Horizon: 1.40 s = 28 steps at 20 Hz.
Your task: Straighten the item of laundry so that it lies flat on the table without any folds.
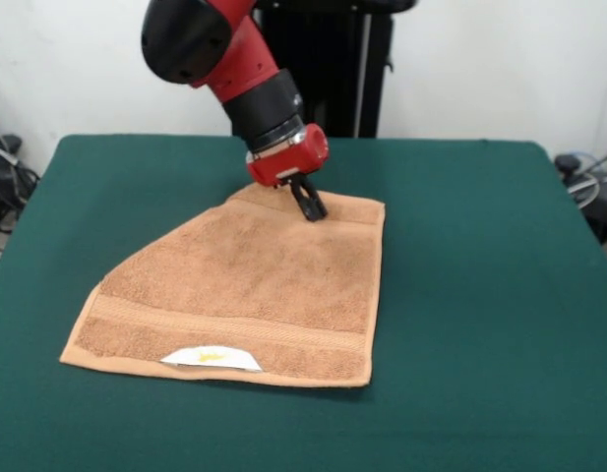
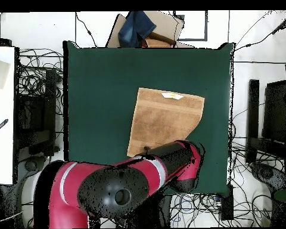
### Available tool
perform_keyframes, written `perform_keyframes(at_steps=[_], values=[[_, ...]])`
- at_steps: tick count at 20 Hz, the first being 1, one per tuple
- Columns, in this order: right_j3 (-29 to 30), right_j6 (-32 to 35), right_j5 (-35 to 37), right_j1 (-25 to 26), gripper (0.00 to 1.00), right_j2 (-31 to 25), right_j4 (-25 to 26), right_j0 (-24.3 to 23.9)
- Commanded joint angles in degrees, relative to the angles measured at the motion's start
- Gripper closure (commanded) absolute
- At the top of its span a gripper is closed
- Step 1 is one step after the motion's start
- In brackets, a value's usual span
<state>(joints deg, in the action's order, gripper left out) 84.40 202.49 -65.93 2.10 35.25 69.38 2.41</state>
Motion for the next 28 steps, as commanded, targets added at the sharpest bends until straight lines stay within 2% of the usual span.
perform_keyframes(at_steps=[1, 3, 7, 11, 18, 28], values=[[-9.5, -9.5, 7.3, 12.5, 1.0, -20.5, -13.4, 0.5], [-9.3, -8.4, 8.2, 12.1, 1.0, -19.6, -13.2, 0.1], [-11.2, -1.9, 9.3, 10.6, 1.0, -15.2, -4.0, 1.0], [-9.9, 1.6, 6.3, 7.6, 1.0, -12.6, 1.3, 0.7], [-5.3, 1.0, 3.6, 1.4, 1.0, -9.6, 3.2, 0.8], [-3.1, 6.5, -1.0, -4.6, 1.0, -6.3, 9.7, 0.5]])
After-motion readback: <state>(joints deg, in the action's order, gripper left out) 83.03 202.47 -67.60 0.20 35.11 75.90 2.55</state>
